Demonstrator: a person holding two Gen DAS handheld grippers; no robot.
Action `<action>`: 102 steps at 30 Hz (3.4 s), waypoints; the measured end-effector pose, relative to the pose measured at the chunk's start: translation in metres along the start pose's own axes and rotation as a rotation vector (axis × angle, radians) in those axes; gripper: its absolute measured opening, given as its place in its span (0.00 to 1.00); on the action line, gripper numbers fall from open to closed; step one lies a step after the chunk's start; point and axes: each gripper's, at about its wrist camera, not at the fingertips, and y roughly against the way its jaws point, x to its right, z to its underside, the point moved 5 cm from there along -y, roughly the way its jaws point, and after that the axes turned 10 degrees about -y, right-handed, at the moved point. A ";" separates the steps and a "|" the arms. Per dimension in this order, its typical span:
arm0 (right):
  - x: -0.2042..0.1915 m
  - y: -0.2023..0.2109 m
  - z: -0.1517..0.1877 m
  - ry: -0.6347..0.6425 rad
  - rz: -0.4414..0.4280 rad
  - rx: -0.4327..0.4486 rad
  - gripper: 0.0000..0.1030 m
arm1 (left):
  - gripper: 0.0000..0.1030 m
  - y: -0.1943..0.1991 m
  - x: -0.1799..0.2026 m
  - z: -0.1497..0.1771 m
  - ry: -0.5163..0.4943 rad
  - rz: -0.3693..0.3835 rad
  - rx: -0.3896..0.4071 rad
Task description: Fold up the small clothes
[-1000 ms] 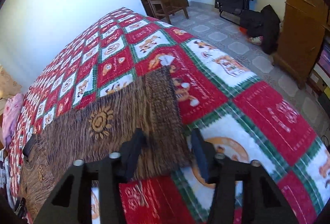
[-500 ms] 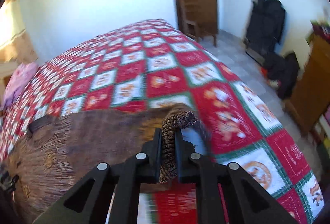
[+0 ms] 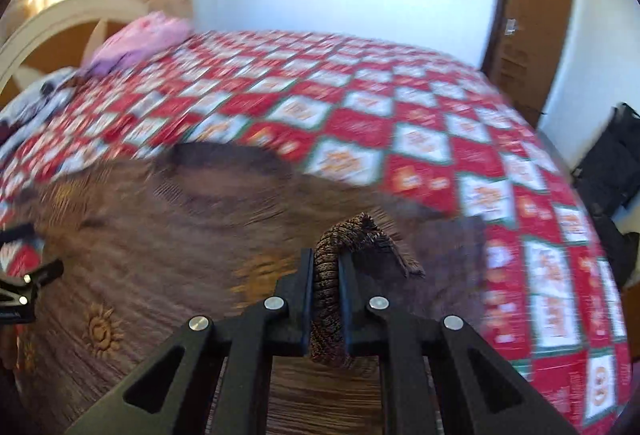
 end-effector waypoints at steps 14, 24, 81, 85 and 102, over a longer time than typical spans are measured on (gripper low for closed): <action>0.032 0.015 0.053 -0.089 -0.179 -0.025 0.69 | 0.94 0.017 0.057 -0.023 -0.138 0.092 0.039; 0.129 0.036 0.065 -0.285 -0.066 0.086 0.69 | 0.78 0.000 0.168 -0.057 -0.304 0.179 0.029; 0.115 0.042 0.061 -0.295 -0.172 0.094 0.70 | 0.75 -0.046 0.065 -0.057 0.144 0.082 -0.038; 0.061 0.022 0.043 -0.092 -0.205 0.009 0.72 | 0.75 -0.048 0.095 -0.057 -0.008 0.029 -0.035; -0.011 0.004 0.034 0.012 -0.118 -0.072 0.72 | 0.82 -0.024 0.055 -0.021 0.024 0.079 0.007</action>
